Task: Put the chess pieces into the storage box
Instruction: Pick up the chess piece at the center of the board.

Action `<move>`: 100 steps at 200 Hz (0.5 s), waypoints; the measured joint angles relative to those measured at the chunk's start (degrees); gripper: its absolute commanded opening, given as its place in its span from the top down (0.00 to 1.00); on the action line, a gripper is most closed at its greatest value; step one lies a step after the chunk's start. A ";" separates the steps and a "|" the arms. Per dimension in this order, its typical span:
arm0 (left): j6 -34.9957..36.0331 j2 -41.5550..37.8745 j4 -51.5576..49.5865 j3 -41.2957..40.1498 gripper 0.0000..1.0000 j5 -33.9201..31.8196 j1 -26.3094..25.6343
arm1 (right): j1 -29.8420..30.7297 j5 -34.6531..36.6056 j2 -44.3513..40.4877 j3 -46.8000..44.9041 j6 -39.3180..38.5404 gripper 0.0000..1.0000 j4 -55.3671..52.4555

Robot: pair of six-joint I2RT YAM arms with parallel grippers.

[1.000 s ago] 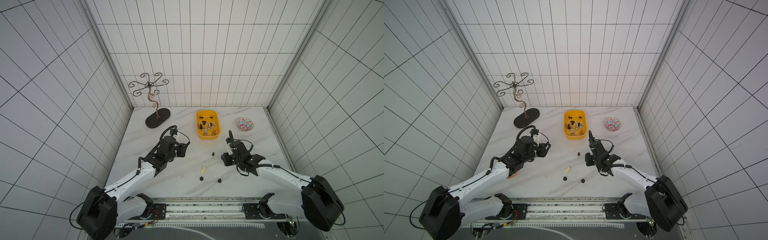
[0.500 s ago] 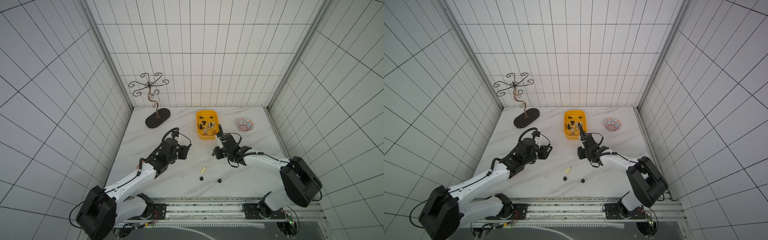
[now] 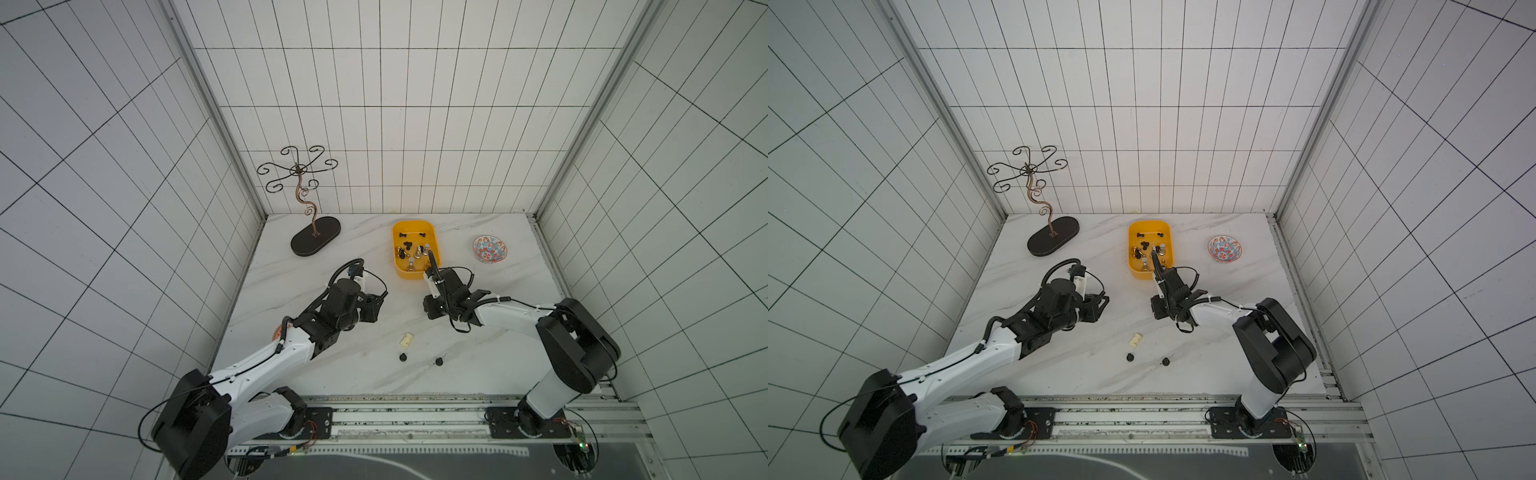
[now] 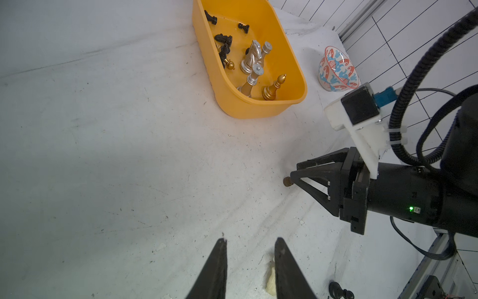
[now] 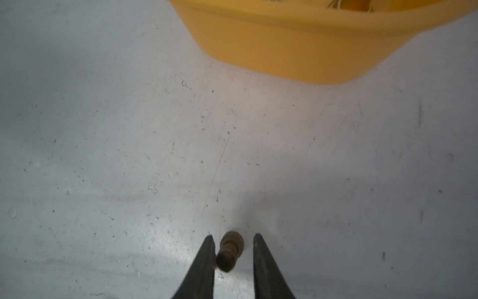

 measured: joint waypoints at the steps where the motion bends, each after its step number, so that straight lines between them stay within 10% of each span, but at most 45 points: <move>1: -0.02 0.00 0.00 0.00 0.69 0.00 -0.02 | 0.02 -0.02 0.00 0.00 -0.02 0.75 0.00; 100: -0.39 0.00 -1.36 0.33 0.69 -1.05 -0.79 | 0.07 -0.26 1.51 0.98 -0.28 0.79 0.57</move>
